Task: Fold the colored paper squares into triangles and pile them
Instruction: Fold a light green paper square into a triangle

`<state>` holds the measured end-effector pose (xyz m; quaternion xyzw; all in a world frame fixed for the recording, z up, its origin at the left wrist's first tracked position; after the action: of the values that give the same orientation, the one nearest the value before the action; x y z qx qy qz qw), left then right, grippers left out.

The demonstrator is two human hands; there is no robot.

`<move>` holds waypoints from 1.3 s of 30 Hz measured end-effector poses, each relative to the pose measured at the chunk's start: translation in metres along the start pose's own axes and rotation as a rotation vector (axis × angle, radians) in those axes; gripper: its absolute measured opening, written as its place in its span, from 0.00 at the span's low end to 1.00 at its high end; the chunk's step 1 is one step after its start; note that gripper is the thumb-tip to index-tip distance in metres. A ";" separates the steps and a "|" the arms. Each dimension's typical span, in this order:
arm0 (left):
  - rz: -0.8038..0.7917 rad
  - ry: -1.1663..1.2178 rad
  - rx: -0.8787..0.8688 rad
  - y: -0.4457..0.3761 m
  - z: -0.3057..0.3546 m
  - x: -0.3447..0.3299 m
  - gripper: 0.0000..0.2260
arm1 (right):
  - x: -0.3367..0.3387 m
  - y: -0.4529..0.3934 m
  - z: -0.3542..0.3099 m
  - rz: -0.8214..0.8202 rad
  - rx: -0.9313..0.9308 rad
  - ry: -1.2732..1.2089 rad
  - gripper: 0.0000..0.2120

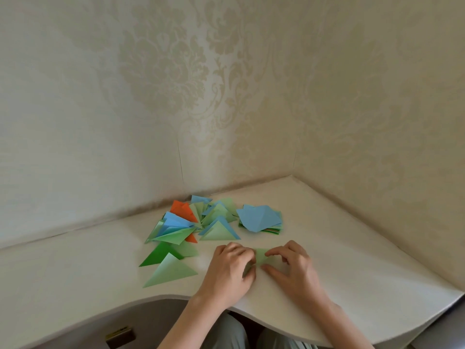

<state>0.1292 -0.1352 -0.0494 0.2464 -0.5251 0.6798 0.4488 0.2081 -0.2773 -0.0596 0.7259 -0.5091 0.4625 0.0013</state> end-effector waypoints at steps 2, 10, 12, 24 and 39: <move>0.026 -0.001 -0.004 0.003 -0.007 0.004 0.02 | -0.002 -0.004 0.006 0.000 -0.024 0.083 0.08; 0.104 0.097 0.176 0.013 -0.032 0.013 0.07 | -0.022 -0.017 -0.001 -0.090 -0.073 0.164 0.12; 0.129 0.140 0.237 0.014 -0.030 0.011 0.13 | -0.026 -0.019 -0.003 -0.108 -0.087 0.171 0.14; 0.194 0.194 0.409 0.002 -0.030 -0.005 0.10 | -0.031 -0.020 -0.005 -0.091 -0.119 0.247 0.16; 0.149 0.330 0.469 0.005 -0.051 -0.001 0.10 | -0.024 -0.019 0.008 -0.181 -0.215 -0.112 0.08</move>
<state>0.1326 -0.0879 -0.0697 0.1903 -0.2902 0.8447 0.4076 0.2260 -0.2542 -0.0712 0.7891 -0.4876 0.3619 0.0923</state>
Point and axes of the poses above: each hand's wrist, its own y-axis away from the middle knuckle, its own x-axis out of the back of the hand, z = x × y, the point moved 6 cm from there along -y, towards the middle knuckle, and after that the axes turned 1 degree about z, right-handed, at the moved point
